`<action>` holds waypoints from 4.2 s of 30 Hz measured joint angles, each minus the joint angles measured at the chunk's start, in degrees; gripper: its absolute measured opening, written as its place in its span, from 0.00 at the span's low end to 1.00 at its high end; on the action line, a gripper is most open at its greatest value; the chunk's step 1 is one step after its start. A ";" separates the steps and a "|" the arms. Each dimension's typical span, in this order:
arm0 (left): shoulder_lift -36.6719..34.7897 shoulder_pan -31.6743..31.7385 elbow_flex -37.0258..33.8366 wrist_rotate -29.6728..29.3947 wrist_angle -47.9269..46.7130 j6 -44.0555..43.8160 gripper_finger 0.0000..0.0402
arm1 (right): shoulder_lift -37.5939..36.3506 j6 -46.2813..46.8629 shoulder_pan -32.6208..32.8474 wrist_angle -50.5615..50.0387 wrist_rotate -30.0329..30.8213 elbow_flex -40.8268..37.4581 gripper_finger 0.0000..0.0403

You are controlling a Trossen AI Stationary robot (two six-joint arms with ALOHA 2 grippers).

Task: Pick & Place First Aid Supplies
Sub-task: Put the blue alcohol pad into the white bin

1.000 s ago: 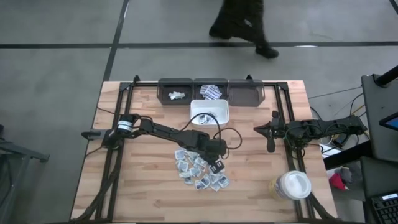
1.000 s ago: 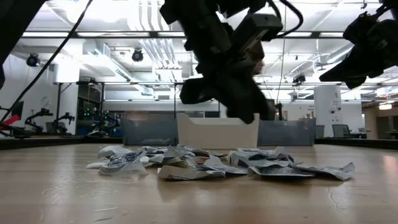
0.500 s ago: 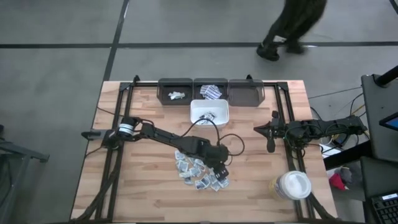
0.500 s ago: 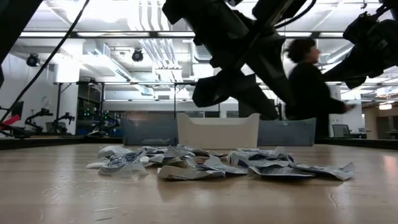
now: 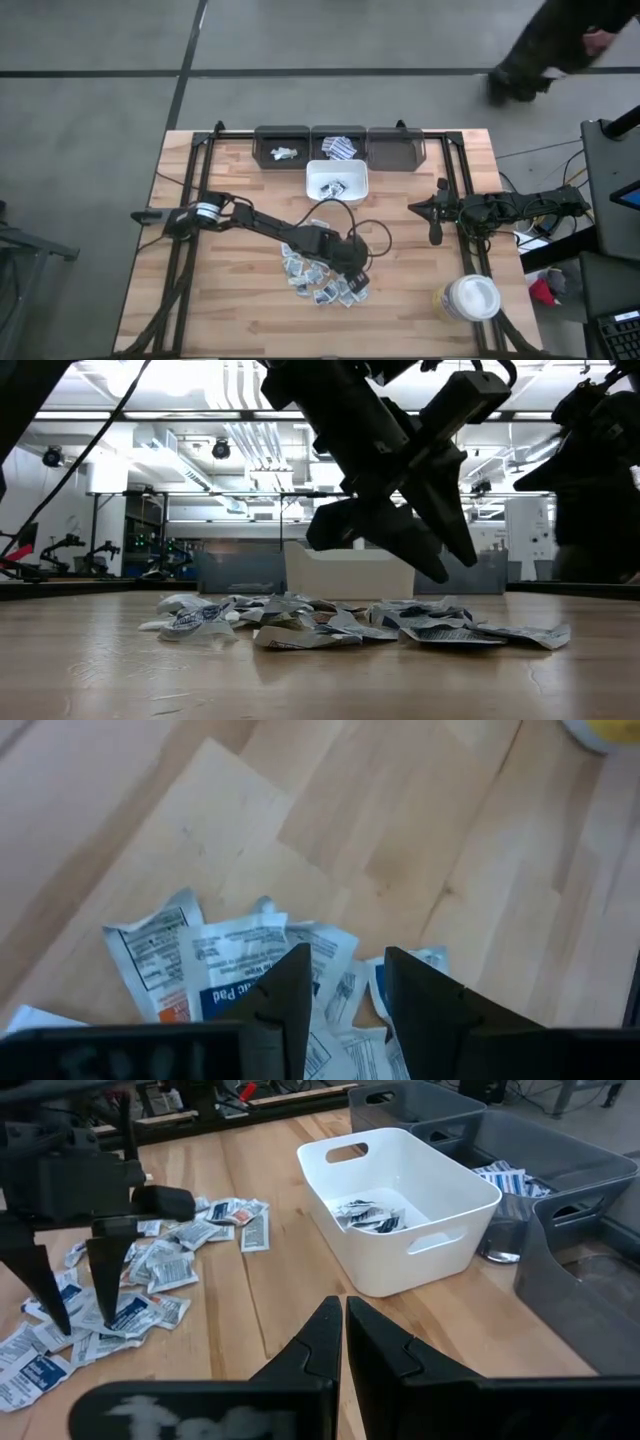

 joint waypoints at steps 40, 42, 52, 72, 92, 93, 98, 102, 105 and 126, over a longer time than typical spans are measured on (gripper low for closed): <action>2.43 -1.83 13.92 -6.27 2.10 29.59 0.00 | 0.00 -0.02 -0.01 0.00 -0.02 0.01 0.04; 2.15 -1.73 13.92 -15.79 4.28 27.14 0.00 | 0.00 -0.02 0.00 0.00 -0.04 0.00 0.04; -1.49 0.99 13.94 -44.67 -8.76 3.30 0.00 | 0.02 -0.06 0.00 -0.02 -0.13 0.02 0.04; -2.95 20.85 13.25 -3.30 -28.64 47.39 0.00 | 0.00 -0.22 0.00 -0.02 0.04 0.02 0.04; -1.48 30.54 10.19 7.09 -25.07 52.11 0.00 | 0.00 -0.66 -0.02 -0.02 0.22 0.02 0.04; -1.42 30.58 9.27 7.09 -23.80 52.06 0.00 | 0.00 -0.66 0.00 -0.04 0.20 0.00 0.04; -1.40 31.05 7.86 7.11 -21.21 51.92 0.00 | 0.00 -0.66 -0.02 -0.03 0.20 0.01 0.04; -1.38 31.30 7.48 6.93 -21.38 51.95 0.00 | 0.00 -0.66 0.00 -0.04 0.20 0.02 0.04; -1.38 31.30 7.48 6.91 -21.11 51.95 0.01 | 0.00 -0.65 -0.01 -0.04 0.20 0.02 0.04; -11.08 23.36 7.01 6.75 -37.83 33.20 0.39 | -0.02 -0.66 -0.02 -0.05 0.06 0.02 0.04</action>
